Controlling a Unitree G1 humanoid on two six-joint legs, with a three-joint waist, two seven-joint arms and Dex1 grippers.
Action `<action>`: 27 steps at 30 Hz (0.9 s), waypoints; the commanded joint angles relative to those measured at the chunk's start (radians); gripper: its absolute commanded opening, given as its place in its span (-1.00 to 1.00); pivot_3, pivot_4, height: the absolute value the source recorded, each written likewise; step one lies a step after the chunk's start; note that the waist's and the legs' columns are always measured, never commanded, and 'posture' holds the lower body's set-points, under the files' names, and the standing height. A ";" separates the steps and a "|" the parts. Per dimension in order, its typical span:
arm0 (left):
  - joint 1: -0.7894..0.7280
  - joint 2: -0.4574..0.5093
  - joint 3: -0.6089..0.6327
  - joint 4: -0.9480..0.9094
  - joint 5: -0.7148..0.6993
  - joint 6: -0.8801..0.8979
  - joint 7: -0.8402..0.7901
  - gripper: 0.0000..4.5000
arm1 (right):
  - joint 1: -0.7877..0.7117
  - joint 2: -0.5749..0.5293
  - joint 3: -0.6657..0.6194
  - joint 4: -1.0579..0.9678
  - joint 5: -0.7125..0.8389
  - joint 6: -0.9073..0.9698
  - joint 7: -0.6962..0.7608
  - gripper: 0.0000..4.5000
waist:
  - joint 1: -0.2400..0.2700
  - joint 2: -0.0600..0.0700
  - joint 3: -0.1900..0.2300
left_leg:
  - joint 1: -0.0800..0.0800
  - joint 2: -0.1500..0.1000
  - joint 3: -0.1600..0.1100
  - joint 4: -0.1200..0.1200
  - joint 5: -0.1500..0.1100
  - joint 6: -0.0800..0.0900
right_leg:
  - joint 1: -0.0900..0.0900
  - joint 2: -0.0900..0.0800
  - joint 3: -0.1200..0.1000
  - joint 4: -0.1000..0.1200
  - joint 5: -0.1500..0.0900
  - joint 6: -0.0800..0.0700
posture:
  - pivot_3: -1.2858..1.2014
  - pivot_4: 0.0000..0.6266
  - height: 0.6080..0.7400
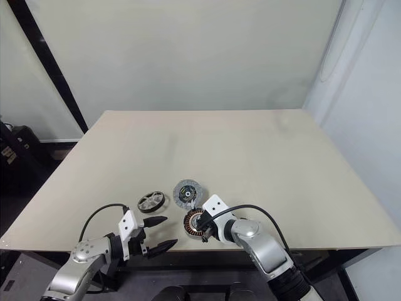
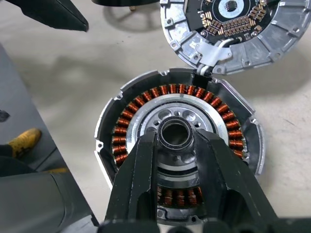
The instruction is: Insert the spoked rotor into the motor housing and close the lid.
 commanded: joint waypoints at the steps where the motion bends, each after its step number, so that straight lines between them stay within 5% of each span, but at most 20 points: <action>1: -0.005 0.001 -0.003 -0.011 0.009 -0.023 -0.007 1.00 | -0.021 0.000 -0.010 -0.015 -0.005 -0.019 0.001 -0.65 | 0.000 0.000 0.000 | 0.000 0.000 0.000 0.000 0.000 0.000 | 0.000 0.000 0.000 0.000 0.000 0.000 | 0.03 -1.00 1.00; 27: -0.013 -0.009 -0.015 -0.015 0.016 -0.019 0.001 1.00 | -0.016 0.001 -0.002 0.009 -0.013 -0.026 0.003 -0.65 | 0.000 0.000 0.000 | 0.000 0.000 0.000 0.000 0.000 0.000 | 0.000 0.000 0.000 0.000 0.000 0.000 | 0.03 -1.00 1.00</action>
